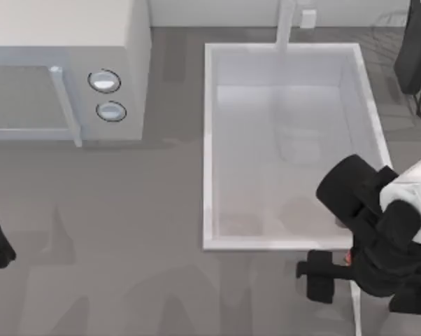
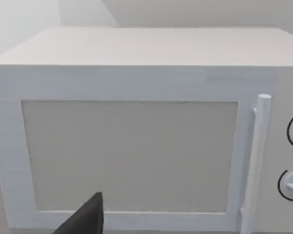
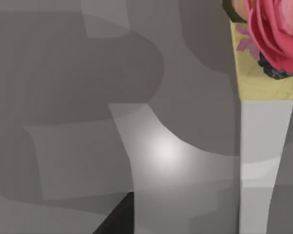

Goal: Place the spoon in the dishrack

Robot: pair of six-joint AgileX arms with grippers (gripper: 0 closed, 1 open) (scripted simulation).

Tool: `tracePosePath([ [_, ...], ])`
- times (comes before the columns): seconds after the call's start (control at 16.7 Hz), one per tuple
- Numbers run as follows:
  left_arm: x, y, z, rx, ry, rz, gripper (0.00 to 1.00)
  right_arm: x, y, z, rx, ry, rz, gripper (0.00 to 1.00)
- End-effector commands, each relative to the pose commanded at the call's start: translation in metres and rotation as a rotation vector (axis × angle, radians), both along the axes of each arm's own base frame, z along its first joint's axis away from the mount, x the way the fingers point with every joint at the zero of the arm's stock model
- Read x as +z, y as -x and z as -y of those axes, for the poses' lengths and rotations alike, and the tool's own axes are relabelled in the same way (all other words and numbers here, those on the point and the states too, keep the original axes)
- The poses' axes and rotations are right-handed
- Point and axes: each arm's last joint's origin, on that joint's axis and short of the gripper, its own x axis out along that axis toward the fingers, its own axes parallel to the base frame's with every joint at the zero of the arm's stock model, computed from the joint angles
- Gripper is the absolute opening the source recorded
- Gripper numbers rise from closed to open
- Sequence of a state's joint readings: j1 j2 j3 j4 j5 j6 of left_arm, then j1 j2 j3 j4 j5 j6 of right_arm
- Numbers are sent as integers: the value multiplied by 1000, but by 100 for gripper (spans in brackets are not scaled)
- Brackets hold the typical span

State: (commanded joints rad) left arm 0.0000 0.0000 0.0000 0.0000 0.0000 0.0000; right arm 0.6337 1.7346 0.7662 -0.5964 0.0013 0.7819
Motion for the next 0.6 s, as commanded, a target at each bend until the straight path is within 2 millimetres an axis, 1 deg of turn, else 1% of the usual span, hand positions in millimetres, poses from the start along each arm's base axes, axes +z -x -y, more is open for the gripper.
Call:
tracePosePath([
  [0.3,0,0,0,0,0,0,100,0,0,0,0,0,0,0],
  [0.36,0,0,0,0,0,0,100,22,0,0,4,8,29,0],
  [0.48,0,0,0,0,0,0,100,25,-2,-1,4,7,31,0],
  [0.6,0,0,0,0,0,0,100,38,-7,-6,4,4,34,0],
])
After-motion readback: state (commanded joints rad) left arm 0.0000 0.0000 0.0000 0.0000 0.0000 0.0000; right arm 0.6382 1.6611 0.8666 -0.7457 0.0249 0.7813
